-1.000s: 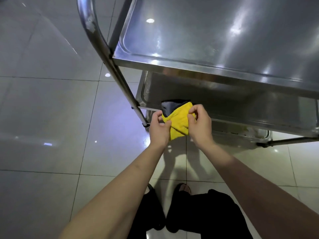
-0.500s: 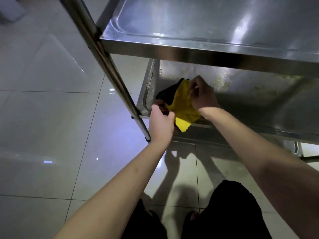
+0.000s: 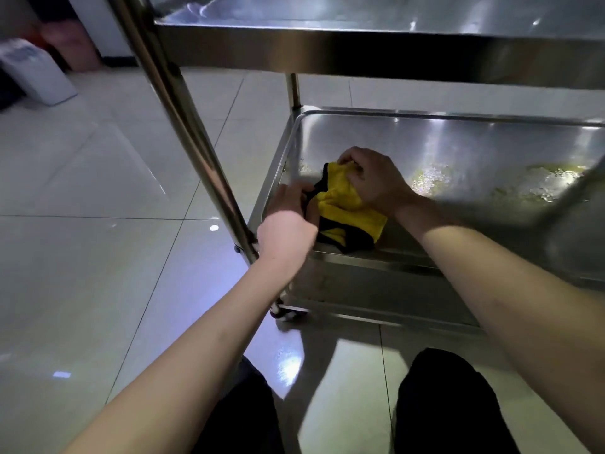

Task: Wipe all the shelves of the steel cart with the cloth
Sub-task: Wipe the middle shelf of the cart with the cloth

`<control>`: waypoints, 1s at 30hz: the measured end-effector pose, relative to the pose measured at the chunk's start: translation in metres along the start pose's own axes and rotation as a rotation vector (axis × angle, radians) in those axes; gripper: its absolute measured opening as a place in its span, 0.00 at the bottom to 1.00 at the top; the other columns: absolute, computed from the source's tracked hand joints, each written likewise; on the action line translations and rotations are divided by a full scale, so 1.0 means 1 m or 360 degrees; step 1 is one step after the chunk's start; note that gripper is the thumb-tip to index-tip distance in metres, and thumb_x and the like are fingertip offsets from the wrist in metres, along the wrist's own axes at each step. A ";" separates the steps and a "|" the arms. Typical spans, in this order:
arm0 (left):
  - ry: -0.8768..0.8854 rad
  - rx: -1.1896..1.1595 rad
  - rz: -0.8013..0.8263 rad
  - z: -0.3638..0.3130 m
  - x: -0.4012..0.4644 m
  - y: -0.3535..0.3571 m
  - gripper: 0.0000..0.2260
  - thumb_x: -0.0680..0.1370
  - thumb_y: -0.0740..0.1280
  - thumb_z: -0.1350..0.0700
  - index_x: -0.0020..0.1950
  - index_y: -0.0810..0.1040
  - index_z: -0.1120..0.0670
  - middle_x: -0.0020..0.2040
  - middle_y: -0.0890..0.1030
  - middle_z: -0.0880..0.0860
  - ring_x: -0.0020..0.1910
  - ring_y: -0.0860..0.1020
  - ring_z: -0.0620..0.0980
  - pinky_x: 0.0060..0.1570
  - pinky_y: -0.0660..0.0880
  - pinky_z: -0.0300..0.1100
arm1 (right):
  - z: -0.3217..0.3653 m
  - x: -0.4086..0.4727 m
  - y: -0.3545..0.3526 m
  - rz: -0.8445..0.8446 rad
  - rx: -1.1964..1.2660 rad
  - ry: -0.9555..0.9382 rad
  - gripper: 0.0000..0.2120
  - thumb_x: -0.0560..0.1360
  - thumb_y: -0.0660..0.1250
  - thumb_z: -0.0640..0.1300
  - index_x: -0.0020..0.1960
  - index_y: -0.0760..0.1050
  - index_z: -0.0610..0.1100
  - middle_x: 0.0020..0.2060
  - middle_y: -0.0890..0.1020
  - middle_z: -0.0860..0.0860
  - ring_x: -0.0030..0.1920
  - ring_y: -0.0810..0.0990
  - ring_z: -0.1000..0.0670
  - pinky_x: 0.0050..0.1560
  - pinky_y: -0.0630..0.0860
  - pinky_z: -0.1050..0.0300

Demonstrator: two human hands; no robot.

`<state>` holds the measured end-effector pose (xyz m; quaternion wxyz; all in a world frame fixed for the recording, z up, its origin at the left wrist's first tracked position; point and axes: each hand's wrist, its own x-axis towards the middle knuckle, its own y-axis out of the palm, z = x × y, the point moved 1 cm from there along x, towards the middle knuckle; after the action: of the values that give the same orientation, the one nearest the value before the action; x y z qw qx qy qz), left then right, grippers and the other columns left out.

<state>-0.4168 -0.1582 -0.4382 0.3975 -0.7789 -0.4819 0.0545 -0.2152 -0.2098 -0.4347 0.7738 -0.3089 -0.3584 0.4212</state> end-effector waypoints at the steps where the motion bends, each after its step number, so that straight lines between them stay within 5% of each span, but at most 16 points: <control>1: 0.0055 0.0022 -0.0010 0.001 0.000 0.000 0.09 0.81 0.63 0.51 0.60 0.76 0.47 0.57 0.77 0.50 0.54 0.78 0.53 0.49 0.78 0.53 | -0.002 -0.002 0.004 -0.0007 -0.0066 -0.0010 0.13 0.77 0.65 0.41 0.61 0.79 0.43 0.57 0.83 0.45 0.58 0.79 0.43 0.59 0.75 0.50; 5: 0.0189 0.0146 -0.0050 0.007 0.005 -0.007 0.11 0.80 0.61 0.55 0.61 0.74 0.45 0.58 0.75 0.48 0.54 0.78 0.52 0.46 0.77 0.50 | -0.001 -0.012 0.016 0.0007 -0.0166 0.0097 0.19 0.75 0.61 0.51 0.60 0.81 0.45 0.61 0.82 0.46 0.61 0.78 0.42 0.62 0.74 0.47; 9: 0.0292 0.0382 -0.0041 0.009 0.009 -0.024 0.12 0.80 0.61 0.56 0.62 0.73 0.46 0.58 0.73 0.48 0.54 0.77 0.53 0.38 0.67 0.44 | 0.004 -0.015 0.029 0.0220 -0.0372 0.0129 0.20 0.84 0.56 0.54 0.70 0.76 0.48 0.70 0.78 0.48 0.70 0.75 0.43 0.68 0.71 0.46; 14: 0.0315 0.0509 0.0065 0.006 0.011 -0.046 0.16 0.78 0.62 0.58 0.65 0.72 0.47 0.61 0.73 0.50 0.51 0.79 0.58 0.39 0.74 0.49 | 0.009 -0.022 0.042 0.0590 -0.0658 0.0256 0.37 0.81 0.38 0.72 0.84 0.54 0.55 0.85 0.52 0.52 0.84 0.48 0.48 0.81 0.47 0.40; 17: 0.0362 0.0630 0.0074 0.002 0.007 -0.056 0.18 0.76 0.61 0.60 0.66 0.74 0.48 0.61 0.74 0.50 0.50 0.80 0.58 0.40 0.79 0.53 | 0.010 -0.030 0.046 0.0572 -0.0781 0.0233 0.43 0.76 0.39 0.78 0.85 0.49 0.56 0.85 0.47 0.52 0.84 0.44 0.47 0.81 0.44 0.38; 21: 0.0430 0.0671 0.0047 0.000 0.000 -0.071 0.17 0.78 0.60 0.58 0.65 0.74 0.47 0.59 0.74 0.49 0.51 0.78 0.55 0.41 0.77 0.50 | 0.012 -0.031 0.043 0.0532 -0.0762 0.0199 0.49 0.70 0.35 0.79 0.84 0.50 0.57 0.85 0.48 0.51 0.84 0.44 0.46 0.81 0.44 0.37; 30: 0.0607 0.0648 -0.0181 0.011 -0.018 -0.103 0.13 0.79 0.58 0.53 0.62 0.74 0.47 0.48 0.72 0.46 0.43 0.74 0.50 0.32 0.74 0.46 | 0.008 -0.033 0.043 0.0531 -0.0759 0.0165 0.41 0.77 0.43 0.76 0.85 0.50 0.59 0.85 0.47 0.53 0.84 0.44 0.49 0.81 0.42 0.42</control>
<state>-0.5038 -0.1438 -0.3817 0.6316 -0.6510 -0.4205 -0.0198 -0.2535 -0.2180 -0.4732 0.6167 -0.5578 -0.3515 0.4301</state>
